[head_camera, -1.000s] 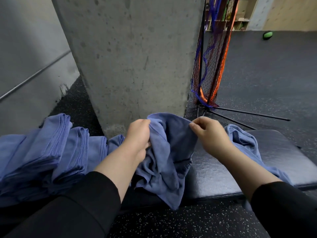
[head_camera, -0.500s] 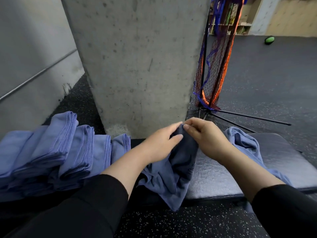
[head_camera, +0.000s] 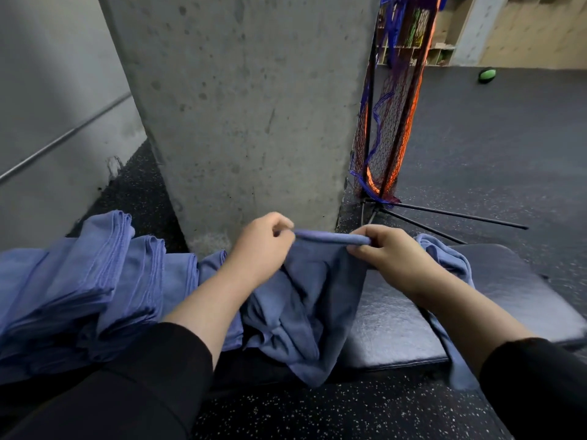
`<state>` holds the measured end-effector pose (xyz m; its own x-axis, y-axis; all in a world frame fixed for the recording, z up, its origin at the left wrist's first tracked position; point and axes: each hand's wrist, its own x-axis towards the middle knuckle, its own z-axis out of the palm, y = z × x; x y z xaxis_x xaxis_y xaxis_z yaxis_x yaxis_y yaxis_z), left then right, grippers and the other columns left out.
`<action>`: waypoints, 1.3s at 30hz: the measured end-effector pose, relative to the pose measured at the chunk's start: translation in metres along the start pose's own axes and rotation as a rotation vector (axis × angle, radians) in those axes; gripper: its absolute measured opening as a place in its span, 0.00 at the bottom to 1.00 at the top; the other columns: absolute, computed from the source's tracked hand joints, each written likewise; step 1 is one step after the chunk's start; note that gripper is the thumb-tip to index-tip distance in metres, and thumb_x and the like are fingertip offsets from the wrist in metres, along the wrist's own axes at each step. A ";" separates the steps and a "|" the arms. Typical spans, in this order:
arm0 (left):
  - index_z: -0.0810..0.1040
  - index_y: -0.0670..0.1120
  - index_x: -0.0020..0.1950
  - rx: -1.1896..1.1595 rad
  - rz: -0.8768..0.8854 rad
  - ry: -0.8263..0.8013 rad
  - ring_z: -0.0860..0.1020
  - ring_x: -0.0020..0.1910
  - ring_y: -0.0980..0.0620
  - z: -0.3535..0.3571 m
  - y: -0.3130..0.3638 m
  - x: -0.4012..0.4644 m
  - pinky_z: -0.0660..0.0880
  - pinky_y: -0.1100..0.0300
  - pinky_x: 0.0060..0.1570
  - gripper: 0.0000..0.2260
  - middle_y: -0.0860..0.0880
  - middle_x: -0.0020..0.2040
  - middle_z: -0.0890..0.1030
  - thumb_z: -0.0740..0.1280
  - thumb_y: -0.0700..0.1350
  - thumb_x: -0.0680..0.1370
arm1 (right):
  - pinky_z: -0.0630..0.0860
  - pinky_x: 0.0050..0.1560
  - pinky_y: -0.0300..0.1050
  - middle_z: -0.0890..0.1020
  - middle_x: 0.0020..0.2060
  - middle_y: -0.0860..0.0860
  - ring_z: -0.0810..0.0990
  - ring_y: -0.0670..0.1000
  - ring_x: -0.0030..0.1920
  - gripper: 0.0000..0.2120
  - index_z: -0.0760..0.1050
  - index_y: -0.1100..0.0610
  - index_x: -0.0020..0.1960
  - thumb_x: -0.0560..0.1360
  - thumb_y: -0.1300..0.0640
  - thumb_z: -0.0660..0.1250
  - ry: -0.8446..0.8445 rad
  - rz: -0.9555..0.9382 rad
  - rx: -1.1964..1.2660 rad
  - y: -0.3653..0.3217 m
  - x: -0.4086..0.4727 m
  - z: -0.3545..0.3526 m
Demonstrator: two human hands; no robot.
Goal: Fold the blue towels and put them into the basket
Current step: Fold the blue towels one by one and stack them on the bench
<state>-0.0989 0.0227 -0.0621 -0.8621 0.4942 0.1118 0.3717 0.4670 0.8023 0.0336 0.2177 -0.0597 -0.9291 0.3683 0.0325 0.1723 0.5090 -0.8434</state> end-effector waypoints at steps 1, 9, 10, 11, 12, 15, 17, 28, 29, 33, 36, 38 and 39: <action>0.80 0.48 0.61 -0.054 0.047 -0.094 0.80 0.54 0.55 0.003 0.004 -0.004 0.75 0.57 0.59 0.10 0.52 0.54 0.83 0.66 0.43 0.80 | 0.70 0.41 0.50 0.81 0.37 0.57 0.74 0.48 0.38 0.01 0.81 0.52 0.46 0.76 0.56 0.70 0.008 -0.021 0.029 -0.003 0.000 0.002; 0.82 0.48 0.48 -0.118 0.156 -0.225 0.76 0.36 0.57 0.023 0.023 -0.013 0.72 0.63 0.40 0.08 0.50 0.39 0.82 0.67 0.50 0.82 | 0.79 0.51 0.52 0.87 0.41 0.54 0.81 0.48 0.42 0.02 0.79 0.60 0.46 0.75 0.64 0.73 0.100 -0.065 0.214 -0.020 0.002 0.022; 0.79 0.48 0.41 -0.113 0.161 -0.185 0.71 0.32 0.56 0.023 0.022 -0.012 0.68 0.61 0.35 0.11 0.51 0.33 0.78 0.66 0.49 0.82 | 0.78 0.50 0.53 0.87 0.41 0.55 0.80 0.47 0.41 0.03 0.80 0.59 0.46 0.75 0.62 0.73 0.114 -0.060 0.224 -0.018 0.002 0.023; 0.74 0.48 0.36 -0.114 0.158 -0.135 0.68 0.31 0.56 0.022 0.023 -0.011 0.65 0.61 0.33 0.14 0.52 0.30 0.72 0.66 0.48 0.82 | 0.78 0.50 0.53 0.86 0.42 0.56 0.80 0.47 0.41 0.03 0.80 0.58 0.46 0.74 0.60 0.74 0.115 -0.051 0.242 -0.016 0.002 0.024; 0.70 0.48 0.34 -0.133 0.151 -0.084 0.65 0.30 0.56 0.022 0.024 -0.011 0.63 0.60 0.32 0.16 0.54 0.29 0.68 0.65 0.48 0.82 | 0.79 0.51 0.54 0.86 0.42 0.57 0.81 0.48 0.42 0.04 0.81 0.58 0.46 0.74 0.59 0.75 0.089 -0.039 0.258 -0.014 0.001 0.026; 0.65 0.47 0.33 -0.249 0.118 0.053 0.62 0.30 0.56 0.017 0.028 -0.009 0.61 0.60 0.31 0.18 0.56 0.28 0.64 0.64 0.46 0.83 | 0.80 0.55 0.56 0.87 0.45 0.54 0.84 0.48 0.46 0.05 0.84 0.58 0.49 0.73 0.59 0.75 -0.134 0.010 0.148 -0.009 -0.005 0.035; 0.66 0.43 0.36 -0.355 0.072 0.120 0.63 0.31 0.54 0.011 0.031 -0.008 0.62 0.57 0.33 0.18 0.52 0.30 0.66 0.63 0.46 0.83 | 0.80 0.51 0.53 0.87 0.43 0.53 0.82 0.46 0.42 0.04 0.84 0.57 0.48 0.73 0.58 0.73 -0.206 0.037 -0.021 -0.007 -0.007 0.041; 0.72 0.36 0.46 -0.543 -0.037 0.419 0.70 0.38 0.52 -0.036 0.023 -0.001 0.66 0.54 0.40 0.19 0.46 0.38 0.74 0.62 0.53 0.80 | 0.63 0.26 0.41 0.76 0.28 0.57 0.67 0.48 0.28 0.08 0.75 0.65 0.39 0.71 0.60 0.66 -0.184 0.159 -0.486 0.007 -0.003 0.002; 0.72 0.35 0.45 -0.533 -0.035 0.428 0.70 0.38 0.53 -0.039 0.022 -0.002 0.66 0.54 0.40 0.19 0.46 0.38 0.74 0.62 0.52 0.81 | 0.64 0.25 0.41 0.79 0.30 0.60 0.68 0.48 0.27 0.08 0.76 0.65 0.39 0.72 0.60 0.66 -0.152 0.176 -0.479 0.009 -0.004 -0.002; 0.69 0.36 0.41 -0.440 -0.011 0.490 0.65 0.34 0.55 -0.049 0.019 -0.011 0.62 0.57 0.35 0.17 0.49 0.33 0.67 0.62 0.48 0.83 | 0.67 0.23 0.40 0.79 0.25 0.55 0.72 0.49 0.22 0.09 0.77 0.64 0.39 0.75 0.60 0.65 0.071 0.192 -0.383 0.010 -0.008 -0.021; 0.69 0.35 0.41 -0.403 0.021 0.551 0.62 0.34 0.54 -0.058 0.017 -0.019 0.60 0.56 0.35 0.18 0.48 0.33 0.65 0.63 0.49 0.83 | 0.77 0.28 0.56 0.79 0.26 0.55 0.82 0.59 0.28 0.10 0.75 0.59 0.40 0.79 0.56 0.66 0.303 0.095 -0.182 0.001 -0.015 -0.033; 0.69 0.37 0.42 -0.461 0.063 0.591 0.62 0.36 0.53 -0.066 0.018 -0.022 0.60 0.55 0.37 0.19 0.47 0.35 0.65 0.63 0.52 0.82 | 0.77 0.30 0.58 0.80 0.30 0.57 0.82 0.63 0.31 0.09 0.75 0.57 0.44 0.81 0.55 0.64 0.449 -0.055 -0.025 -0.016 -0.023 -0.041; 0.69 0.38 0.41 -0.496 0.087 0.605 0.62 0.36 0.52 -0.070 0.020 -0.024 0.60 0.54 0.38 0.20 0.47 0.35 0.66 0.63 0.54 0.80 | 0.77 0.30 0.56 0.80 0.31 0.58 0.82 0.62 0.31 0.09 0.75 0.57 0.45 0.82 0.54 0.64 0.501 -0.128 0.041 -0.026 -0.028 -0.045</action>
<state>-0.0950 -0.0305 -0.0077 -0.9276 -0.0381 0.3717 0.3722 -0.0076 0.9281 0.0700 0.2290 -0.0147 -0.6692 0.6378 0.3813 0.0454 0.5473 -0.8357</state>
